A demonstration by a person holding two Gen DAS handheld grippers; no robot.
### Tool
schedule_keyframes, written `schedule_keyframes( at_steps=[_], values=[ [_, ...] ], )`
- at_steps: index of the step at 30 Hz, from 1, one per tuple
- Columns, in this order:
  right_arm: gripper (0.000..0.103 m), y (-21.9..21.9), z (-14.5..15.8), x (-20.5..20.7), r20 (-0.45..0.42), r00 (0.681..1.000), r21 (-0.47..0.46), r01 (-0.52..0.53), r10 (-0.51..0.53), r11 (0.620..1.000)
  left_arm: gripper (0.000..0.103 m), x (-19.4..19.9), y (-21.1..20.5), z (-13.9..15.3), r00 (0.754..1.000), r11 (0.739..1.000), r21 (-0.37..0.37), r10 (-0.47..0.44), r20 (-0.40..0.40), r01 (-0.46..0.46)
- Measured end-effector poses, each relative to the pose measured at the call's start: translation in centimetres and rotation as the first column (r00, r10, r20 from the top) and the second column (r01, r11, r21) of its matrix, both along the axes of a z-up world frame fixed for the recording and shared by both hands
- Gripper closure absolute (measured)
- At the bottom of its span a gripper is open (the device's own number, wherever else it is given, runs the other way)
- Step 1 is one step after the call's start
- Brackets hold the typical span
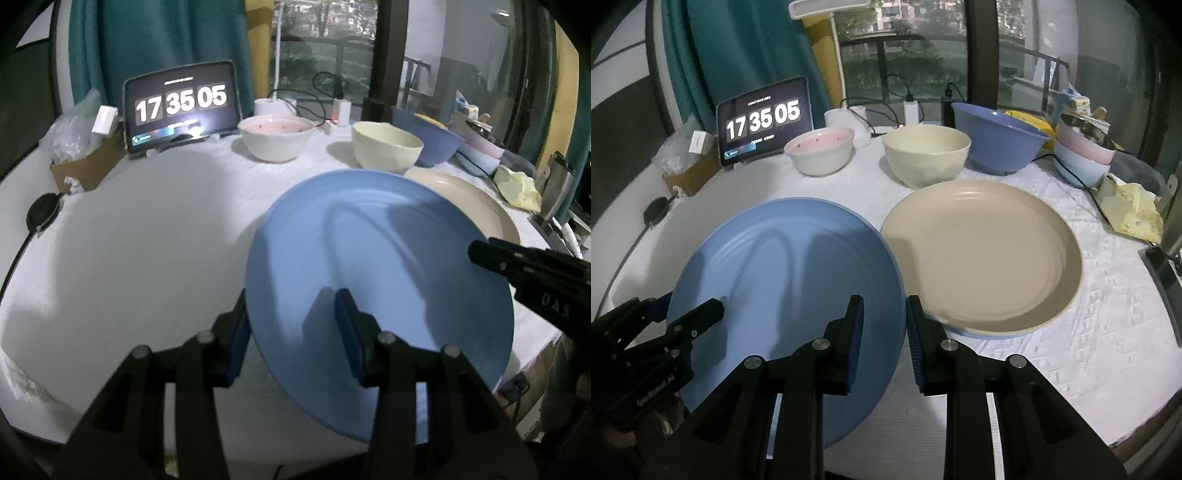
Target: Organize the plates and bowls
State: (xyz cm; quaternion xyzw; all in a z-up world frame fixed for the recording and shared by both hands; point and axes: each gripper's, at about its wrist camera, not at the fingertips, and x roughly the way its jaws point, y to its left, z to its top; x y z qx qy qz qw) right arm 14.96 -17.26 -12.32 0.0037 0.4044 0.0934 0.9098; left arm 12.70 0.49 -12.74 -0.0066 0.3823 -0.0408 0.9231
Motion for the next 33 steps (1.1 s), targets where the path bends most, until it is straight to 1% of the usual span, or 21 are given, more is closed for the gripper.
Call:
schedule_keyframes(
  at_steps=[11,17,22,33],
  values=[
    [0.078,-3.2,0.9,0.4,0.020,0.999,0.037,0.041,-0.042,0.998,0.057,0.9,-3.0,1.1,0.999,0.999,0.020,-0.048,0.008,0.048],
    [0.078,-5.5,1.2,1.0,0.023,0.998,0.056,0.065,-0.067,0.996,0.057,2.2,-5.3,1.6,0.997,0.996,0.039,-0.078,-0.004,0.078],
    [0.078,-7.5,1.6,1.7,0.036,0.995,0.068,0.088,-0.091,0.994,0.057,3.2,-7.2,2.2,0.995,0.994,0.052,-0.100,0.003,0.100],
    [0.078,-11.3,1.5,3.5,0.035,0.990,0.100,0.135,-0.139,0.986,0.057,5.3,-10.8,2.6,0.988,0.985,0.078,-0.154,-0.001,0.154]
  ],
)
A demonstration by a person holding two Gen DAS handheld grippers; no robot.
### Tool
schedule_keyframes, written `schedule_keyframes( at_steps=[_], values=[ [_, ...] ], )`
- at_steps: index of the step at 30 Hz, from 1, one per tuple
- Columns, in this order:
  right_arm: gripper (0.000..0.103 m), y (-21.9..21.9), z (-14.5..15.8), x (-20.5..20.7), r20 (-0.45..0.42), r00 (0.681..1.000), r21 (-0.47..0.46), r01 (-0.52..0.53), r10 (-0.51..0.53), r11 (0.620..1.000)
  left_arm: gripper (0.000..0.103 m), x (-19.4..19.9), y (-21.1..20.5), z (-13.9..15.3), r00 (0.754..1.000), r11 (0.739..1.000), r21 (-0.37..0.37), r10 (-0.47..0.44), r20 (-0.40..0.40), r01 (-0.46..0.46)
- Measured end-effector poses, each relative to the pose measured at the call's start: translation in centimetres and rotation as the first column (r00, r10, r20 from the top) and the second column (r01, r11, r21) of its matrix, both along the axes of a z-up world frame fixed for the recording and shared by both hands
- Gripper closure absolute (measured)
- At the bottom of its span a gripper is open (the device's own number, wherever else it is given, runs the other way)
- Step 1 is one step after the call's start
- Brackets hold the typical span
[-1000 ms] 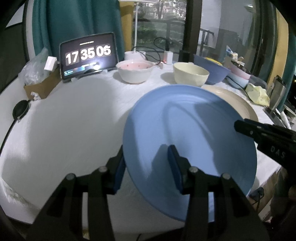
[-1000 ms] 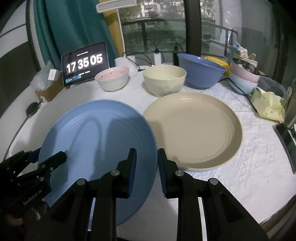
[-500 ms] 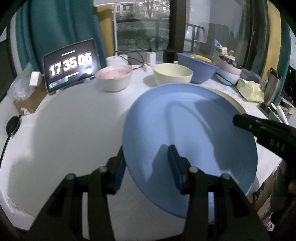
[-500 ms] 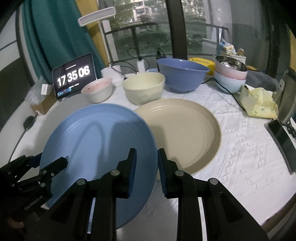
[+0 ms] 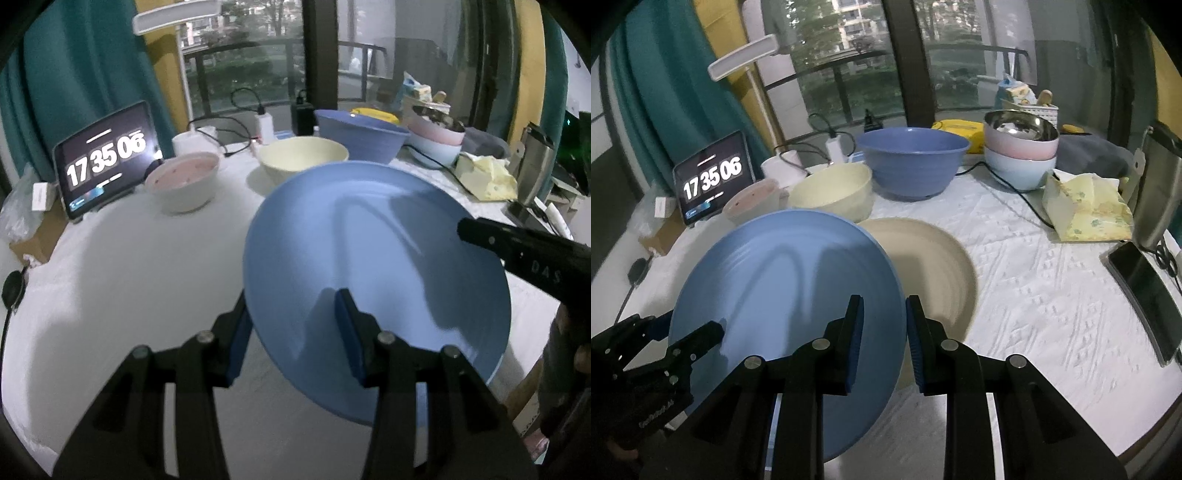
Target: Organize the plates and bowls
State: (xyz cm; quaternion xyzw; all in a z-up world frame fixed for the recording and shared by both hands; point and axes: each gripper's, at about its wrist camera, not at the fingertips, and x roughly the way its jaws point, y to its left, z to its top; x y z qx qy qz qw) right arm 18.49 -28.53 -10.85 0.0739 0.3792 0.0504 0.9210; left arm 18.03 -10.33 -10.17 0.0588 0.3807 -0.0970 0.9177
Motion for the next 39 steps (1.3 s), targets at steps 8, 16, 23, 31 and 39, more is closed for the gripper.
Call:
schedule_keyframes(
  at_steps=[8,16,23,31,39],
  values=[
    [0.078,-2.3,-0.7,1.6,-0.012,1.000,0.010,0.022,-0.022,1.000,0.057,2.3,-2.4,-0.6,1.000,1.000,0.007,-0.014,-0.024,0.014],
    [0.078,-3.7,-1.7,3.5,-0.033,0.999,0.018,0.031,-0.031,0.999,0.057,4.5,-3.6,-1.5,0.998,1.000,0.001,-0.021,-0.051,0.021],
    [0.078,-4.4,-2.4,5.0,-0.048,0.998,0.015,0.040,-0.039,0.999,0.057,6.1,-4.1,-2.2,0.997,1.000,-0.003,-0.025,-0.069,0.025],
    [0.077,-5.1,-2.8,6.1,-0.069,0.996,0.041,0.061,-0.058,0.997,0.056,7.5,-4.4,-3.4,0.994,1.000,-0.014,-0.028,-0.104,0.027],
    [0.068,-5.6,-2.7,6.1,-0.065,0.994,0.044,0.086,-0.083,0.995,0.054,7.9,-3.6,-3.8,0.991,1.000,-0.026,-0.006,-0.137,0.002]
  ],
)
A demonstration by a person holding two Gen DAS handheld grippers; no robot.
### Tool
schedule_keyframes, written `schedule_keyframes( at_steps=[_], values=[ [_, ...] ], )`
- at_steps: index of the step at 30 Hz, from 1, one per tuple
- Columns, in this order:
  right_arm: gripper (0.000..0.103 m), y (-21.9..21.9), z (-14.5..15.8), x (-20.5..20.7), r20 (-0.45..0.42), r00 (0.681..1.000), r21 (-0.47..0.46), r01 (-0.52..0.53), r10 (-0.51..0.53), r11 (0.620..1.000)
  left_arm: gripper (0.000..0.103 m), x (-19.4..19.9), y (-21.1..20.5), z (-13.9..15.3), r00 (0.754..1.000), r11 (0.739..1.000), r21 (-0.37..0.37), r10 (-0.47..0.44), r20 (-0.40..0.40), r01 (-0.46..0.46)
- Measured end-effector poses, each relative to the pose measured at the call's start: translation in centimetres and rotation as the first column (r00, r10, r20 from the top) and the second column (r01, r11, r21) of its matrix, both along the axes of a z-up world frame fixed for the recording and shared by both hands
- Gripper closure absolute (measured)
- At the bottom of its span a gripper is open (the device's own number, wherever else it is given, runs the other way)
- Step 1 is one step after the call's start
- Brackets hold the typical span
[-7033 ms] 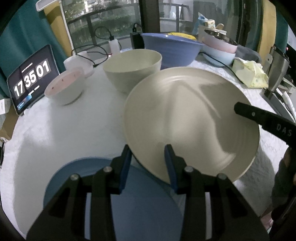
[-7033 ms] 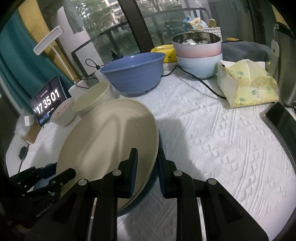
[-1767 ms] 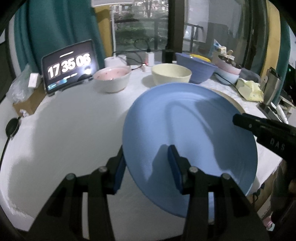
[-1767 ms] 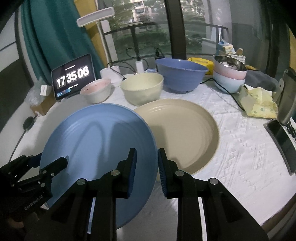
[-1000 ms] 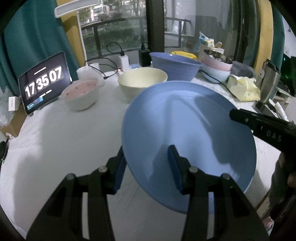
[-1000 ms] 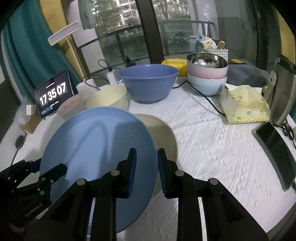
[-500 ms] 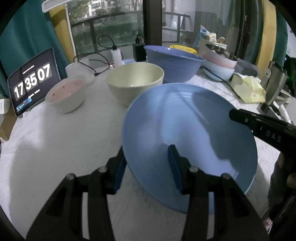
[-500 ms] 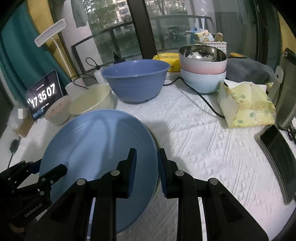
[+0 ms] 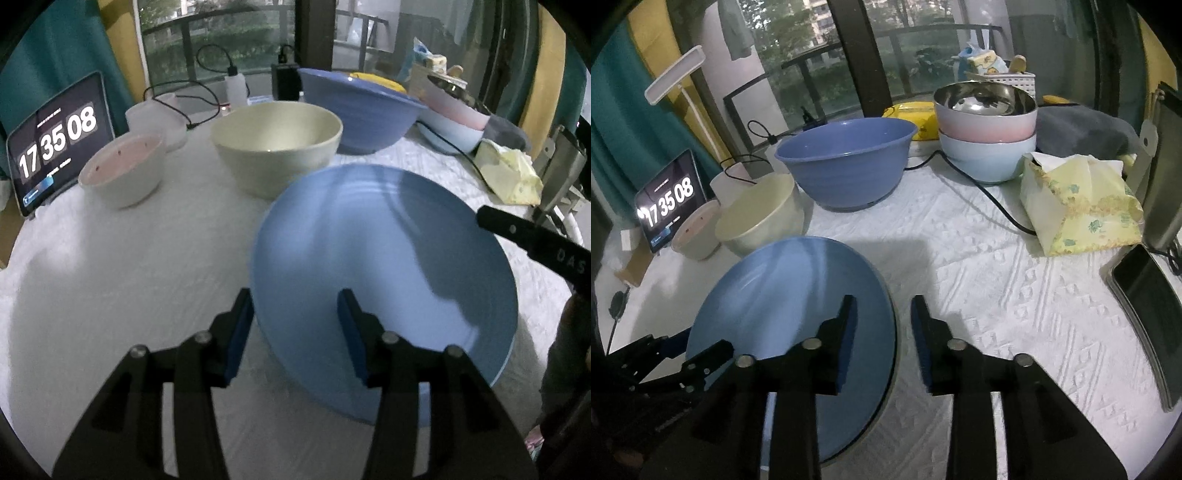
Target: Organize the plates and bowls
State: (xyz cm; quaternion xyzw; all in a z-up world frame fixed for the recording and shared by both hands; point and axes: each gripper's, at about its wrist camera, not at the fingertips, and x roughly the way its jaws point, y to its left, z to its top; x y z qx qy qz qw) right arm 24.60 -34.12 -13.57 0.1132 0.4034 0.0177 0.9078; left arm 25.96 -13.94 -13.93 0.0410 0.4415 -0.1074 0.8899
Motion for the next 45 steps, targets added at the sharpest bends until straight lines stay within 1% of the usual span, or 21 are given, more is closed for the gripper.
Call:
schedule_keyframes(
  at_steps=[3,7,9,12,16,19,22,25,28,30,32,34,37,45],
  values=[
    [0.068,-0.3,-0.2,-0.1,-0.007,1.000,-0.001,0.007,-0.007,1.000,0.051,-0.2,0.6,0.3,1.000,1.000,-0.026,0.016,0.009,-0.015],
    [0.068,-0.4,-0.5,-0.1,-0.023,1.000,0.010,0.005,-0.005,1.000,0.042,-0.1,1.9,0.7,0.997,0.996,-0.055,0.068,0.028,-0.067],
    [0.068,-0.4,-0.7,0.0,-0.033,0.999,0.017,0.003,-0.003,1.000,0.042,0.2,2.4,0.6,0.995,0.994,-0.059,0.094,0.027,-0.092],
    [0.068,-0.3,-1.2,0.0,-0.050,0.999,0.025,0.000,0.002,1.000,0.042,0.7,2.6,-0.2,0.993,0.991,-0.061,0.118,0.001,-0.118],
    [0.067,0.0,-2.0,0.0,-0.078,0.997,0.027,-0.009,0.011,1.000,0.042,1.0,2.0,-1.4,0.995,0.993,-0.069,0.094,-0.028,-0.096],
    [0.066,0.0,-2.4,-0.1,-0.083,0.996,0.045,-0.011,0.014,0.999,0.041,1.1,1.6,-1.5,0.996,0.994,-0.075,0.084,-0.019,-0.085],
    [0.065,-0.1,-2.5,-0.2,-0.081,0.997,0.062,-0.011,0.016,0.998,0.042,1.5,1.8,-1.8,0.997,0.990,-0.116,0.076,-0.023,-0.078],
    [0.065,0.0,-2.7,-0.4,-0.077,0.996,0.102,-0.026,0.034,0.994,0.042,1.5,2.0,-2.0,0.997,0.987,-0.147,0.068,-0.025,-0.071],
    [0.063,0.4,-2.8,-0.6,-0.068,0.997,0.092,-0.029,0.035,0.995,0.041,1.7,1.9,-2.3,0.998,0.977,-0.208,0.034,-0.045,-0.043],
    [0.062,0.4,-2.8,-0.6,-0.063,0.998,0.095,-0.023,0.029,0.995,0.041,1.7,1.6,-2.2,0.999,0.974,-0.226,0.008,-0.049,-0.019],
    [0.062,0.4,-2.8,-0.7,-0.059,0.998,0.100,-0.015,0.021,0.995,0.042,1.5,1.1,-2.2,0.999,0.975,-0.220,-0.008,-0.039,-0.001],
    [0.062,0.5,-2.8,-0.6,-0.059,0.998,0.097,-0.011,0.017,0.995,0.043,1.4,1.1,-2.1,0.999,0.974,-0.228,0.005,-0.039,-0.013],
    [0.062,0.5,-2.8,-0.7,-0.065,0.998,0.103,-0.008,0.014,0.995,0.047,1.4,1.2,-2.0,0.999,0.974,-0.226,0.012,-0.045,-0.022],
    [0.062,1.0,-2.6,-1.6,-0.076,0.997,0.099,-0.002,0.010,0.995,0.048,0.5,1.9,-1.8,0.999,0.977,-0.213,0.013,-0.040,-0.021]
  ],
)
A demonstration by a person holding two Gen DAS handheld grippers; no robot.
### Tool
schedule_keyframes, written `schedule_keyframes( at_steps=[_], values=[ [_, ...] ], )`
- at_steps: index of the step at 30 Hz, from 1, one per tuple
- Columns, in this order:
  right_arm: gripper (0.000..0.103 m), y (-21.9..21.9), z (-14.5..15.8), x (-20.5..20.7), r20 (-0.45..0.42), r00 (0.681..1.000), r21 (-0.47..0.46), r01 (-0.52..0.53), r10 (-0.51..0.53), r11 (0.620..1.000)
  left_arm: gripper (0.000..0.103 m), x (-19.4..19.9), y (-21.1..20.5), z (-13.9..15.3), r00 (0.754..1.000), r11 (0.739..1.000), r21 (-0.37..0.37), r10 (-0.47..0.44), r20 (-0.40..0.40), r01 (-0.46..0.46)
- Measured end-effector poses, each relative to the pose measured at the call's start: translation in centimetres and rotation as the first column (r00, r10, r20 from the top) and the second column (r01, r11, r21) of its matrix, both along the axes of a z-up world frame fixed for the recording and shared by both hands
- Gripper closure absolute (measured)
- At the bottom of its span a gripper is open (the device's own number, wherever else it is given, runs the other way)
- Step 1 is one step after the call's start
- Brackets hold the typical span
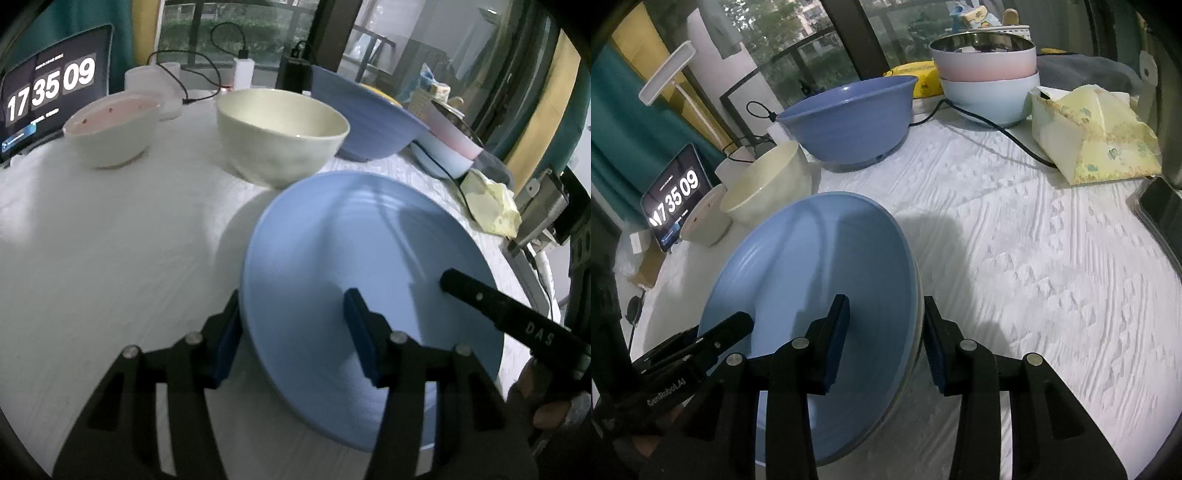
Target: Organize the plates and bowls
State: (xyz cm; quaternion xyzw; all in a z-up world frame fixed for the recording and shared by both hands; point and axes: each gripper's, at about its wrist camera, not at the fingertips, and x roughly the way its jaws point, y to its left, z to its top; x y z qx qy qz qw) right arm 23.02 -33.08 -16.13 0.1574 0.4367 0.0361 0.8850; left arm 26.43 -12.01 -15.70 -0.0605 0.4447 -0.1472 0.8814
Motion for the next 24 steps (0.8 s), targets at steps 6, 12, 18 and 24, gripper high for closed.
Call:
schedule_keyframes(
  at_steps=[6,12,18,24],
  values=[
    [0.062,1.3,0.6,-0.6,0.003,1.000,-0.011,-0.012,0.012,1.000,0.048,-1.0,1.3,0.4,1.000,1.000,0.006,0.010,0.010,-0.010],
    [0.062,3.1,1.2,-0.8,0.009,0.999,-0.022,-0.036,0.036,0.999,0.048,-2.0,3.2,0.8,0.999,0.999,-0.001,0.038,0.021,-0.038],
    [0.062,5.7,1.6,-0.6,0.015,0.997,-0.036,-0.071,0.072,0.997,0.048,-2.7,5.6,1.0,0.997,0.997,-0.012,0.072,0.026,-0.072],
    [0.062,8.4,1.7,-0.1,0.006,0.994,-0.052,-0.109,0.109,0.993,0.048,-3.1,8.3,0.8,0.994,0.993,-0.025,0.112,0.019,-0.111]
  ],
)
